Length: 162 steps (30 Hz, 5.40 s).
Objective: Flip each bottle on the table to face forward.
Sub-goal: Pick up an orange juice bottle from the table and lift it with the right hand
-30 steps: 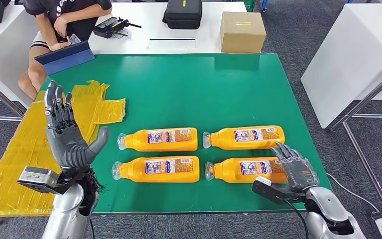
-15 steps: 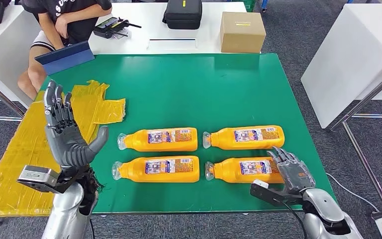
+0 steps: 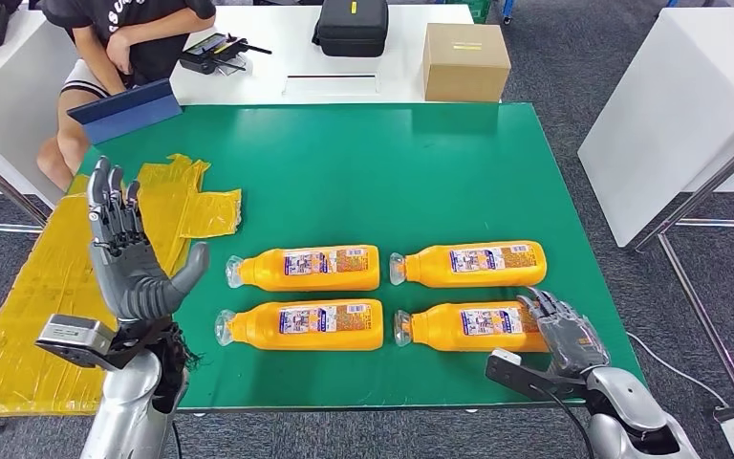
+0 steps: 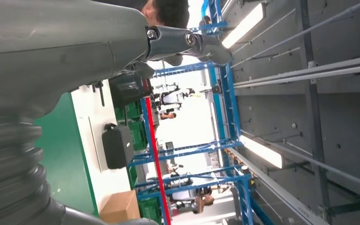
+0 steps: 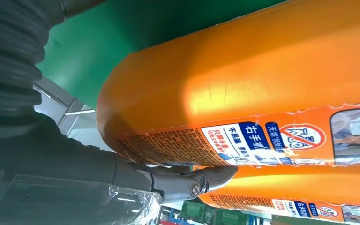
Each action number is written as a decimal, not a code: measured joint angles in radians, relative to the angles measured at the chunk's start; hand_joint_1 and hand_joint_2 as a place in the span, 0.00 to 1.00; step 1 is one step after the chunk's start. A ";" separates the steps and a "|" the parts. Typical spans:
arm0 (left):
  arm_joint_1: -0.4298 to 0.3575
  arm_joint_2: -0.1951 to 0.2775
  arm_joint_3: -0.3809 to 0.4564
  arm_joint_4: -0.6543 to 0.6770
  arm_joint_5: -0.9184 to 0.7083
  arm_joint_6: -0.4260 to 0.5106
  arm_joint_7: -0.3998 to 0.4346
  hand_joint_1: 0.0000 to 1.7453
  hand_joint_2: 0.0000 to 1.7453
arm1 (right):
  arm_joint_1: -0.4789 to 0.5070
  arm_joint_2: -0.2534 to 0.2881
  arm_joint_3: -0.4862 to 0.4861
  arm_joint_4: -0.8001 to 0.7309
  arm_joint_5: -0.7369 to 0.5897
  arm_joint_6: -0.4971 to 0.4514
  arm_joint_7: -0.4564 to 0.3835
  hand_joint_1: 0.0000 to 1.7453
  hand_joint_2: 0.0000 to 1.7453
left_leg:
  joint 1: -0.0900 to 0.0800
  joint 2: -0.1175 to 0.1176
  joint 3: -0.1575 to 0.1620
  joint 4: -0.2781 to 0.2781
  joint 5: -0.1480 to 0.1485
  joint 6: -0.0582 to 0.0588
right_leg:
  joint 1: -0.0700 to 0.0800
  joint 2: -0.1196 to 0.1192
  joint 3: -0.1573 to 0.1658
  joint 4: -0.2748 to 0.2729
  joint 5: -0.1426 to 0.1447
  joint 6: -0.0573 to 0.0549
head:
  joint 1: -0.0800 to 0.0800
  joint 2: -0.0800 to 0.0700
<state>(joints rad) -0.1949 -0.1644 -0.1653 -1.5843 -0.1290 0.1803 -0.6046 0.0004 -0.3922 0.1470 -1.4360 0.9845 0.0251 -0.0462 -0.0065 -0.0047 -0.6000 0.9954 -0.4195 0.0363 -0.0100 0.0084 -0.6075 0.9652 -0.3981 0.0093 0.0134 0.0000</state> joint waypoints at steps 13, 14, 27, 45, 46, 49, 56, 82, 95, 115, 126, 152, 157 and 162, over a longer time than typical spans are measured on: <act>-0.001 0.000 0.002 0.006 0.000 -0.006 0.001 0.00 1.00 | -0.009 0.000 0.001 0.022 -0.019 -0.003 0.003 0.00 1.00 | 0.000 0.000 0.001 0.000 0.000 0.000 | 0.000 0.000 0.001 0.000 0.000 0.000 | 0.000 0.000; -0.001 0.000 0.002 0.008 0.000 -0.007 0.002 0.00 1.00 | -0.011 0.000 0.001 0.024 -0.020 -0.004 0.003 0.00 1.00 | 0.000 0.000 0.001 0.000 0.000 0.000 | 0.000 0.000 0.001 0.000 0.000 0.000 | 0.000 0.000; -0.001 -0.001 0.002 0.017 0.000 -0.006 0.002 0.00 1.00 | -0.038 -0.007 0.014 0.044 -0.023 0.005 0.004 0.00 1.00 | 0.000 0.000 0.003 0.000 0.000 0.000 | 0.000 0.001 0.002 0.000 0.000 0.000 | 0.000 0.000; -0.001 -0.004 0.002 0.026 0.011 -0.006 0.003 0.00 1.00 | -0.233 -0.069 0.160 0.197 -0.058 0.048 -0.023 0.00 1.00 | -0.001 0.000 0.005 0.000 0.001 0.002 | -0.001 0.001 0.006 0.000 0.001 0.001 | 0.000 0.000; -0.001 -0.004 0.002 0.026 0.013 -0.004 0.003 0.00 1.00 | -0.247 -0.072 0.172 0.207 -0.058 0.049 -0.026 0.00 1.00 | -0.001 0.000 0.005 0.000 0.001 0.002 | -0.002 0.001 0.006 0.000 0.001 0.001 | 0.000 0.000; -0.001 -0.004 0.003 0.027 0.015 -0.001 0.002 0.00 1.00 | -0.280 -0.083 0.208 0.234 -0.063 0.050 -0.033 0.00 1.00 | -0.001 0.000 0.005 0.000 0.001 0.002 | -0.003 0.001 0.006 0.000 0.001 0.001 | 0.000 0.000; -0.001 -0.004 0.004 0.031 0.017 0.000 0.002 0.00 1.00 | -0.315 -0.093 0.246 0.263 -0.068 0.050 -0.036 0.00 1.00 | -0.001 0.000 0.005 0.000 0.001 0.002 | -0.003 0.001 0.006 0.000 0.001 0.001 | 0.000 0.000; 0.001 -0.005 0.005 0.032 0.025 -0.001 0.004 0.00 1.00 | -0.292 -0.128 0.329 0.219 -0.072 0.069 -0.017 0.90 1.00 | -0.001 0.001 0.012 0.000 -0.001 0.001 | -0.002 0.003 0.011 0.000 0.001 0.001 | 0.000 0.000; 0.001 -0.005 0.005 0.034 0.025 -0.002 0.004 0.00 1.00 | -0.277 -0.132 0.328 0.195 -0.072 0.068 -0.014 0.96 1.00 | -0.001 0.002 0.012 0.000 -0.001 0.001 | -0.002 0.003 0.011 0.000 0.000 0.000 | 0.000 0.000; 0.003 -0.006 0.008 0.038 0.025 0.006 0.008 0.00 1.00 | -0.215 -0.082 0.278 0.101 -0.162 0.002 -0.044 1.00 1.00 | 0.000 0.001 0.008 0.000 -0.001 0.002 | -0.003 0.002 0.010 0.000 0.000 0.000 | 0.000 0.000; -0.005 -0.013 0.031 0.046 0.024 -0.001 0.027 0.00 1.00 | -0.122 0.020 0.065 -0.140 -0.380 -0.094 -0.049 1.00 1.00 | 0.000 0.000 0.004 0.000 -0.001 0.002 | -0.003 0.002 0.005 0.000 0.000 0.000 | 0.000 0.000; -0.113 -0.048 -0.051 0.196 0.164 -0.213 0.223 0.00 1.00 | -0.359 0.409 0.090 0.207 -0.492 -0.591 -0.301 1.00 1.00 | 0.000 0.001 0.001 0.000 0.002 0.000 | -0.002 0.003 0.004 0.001 0.001 0.000 | 0.000 0.000; -0.120 -0.051 -0.084 0.196 0.180 -0.243 0.248 0.00 1.00 | -0.423 0.457 0.151 0.327 -0.496 -0.612 -0.328 1.00 1.00 | 0.000 0.000 -0.001 0.000 0.003 0.001 | -0.002 0.002 0.003 0.001 0.000 0.000 | 0.000 0.000; -0.145 -0.052 -0.133 0.195 0.239 -0.302 0.320 0.00 1.00 | -0.519 0.530 0.198 0.473 -0.494 -0.680 -0.380 1.00 1.00 | 0.000 0.003 -0.002 0.000 0.003 0.001 | 0.000 0.004 0.002 0.002 0.001 0.001 | 0.000 0.000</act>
<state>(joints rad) -0.3401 -0.2160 -0.2986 -1.3889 0.1096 -0.1219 -0.2845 -0.5185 0.1378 0.3447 -0.9634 0.4902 -0.6554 -0.4262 -0.0065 -0.0016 -0.6017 0.9954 -0.4166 0.0370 -0.0097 0.0126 -0.6054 0.9668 -0.3974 0.0098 0.0135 0.0000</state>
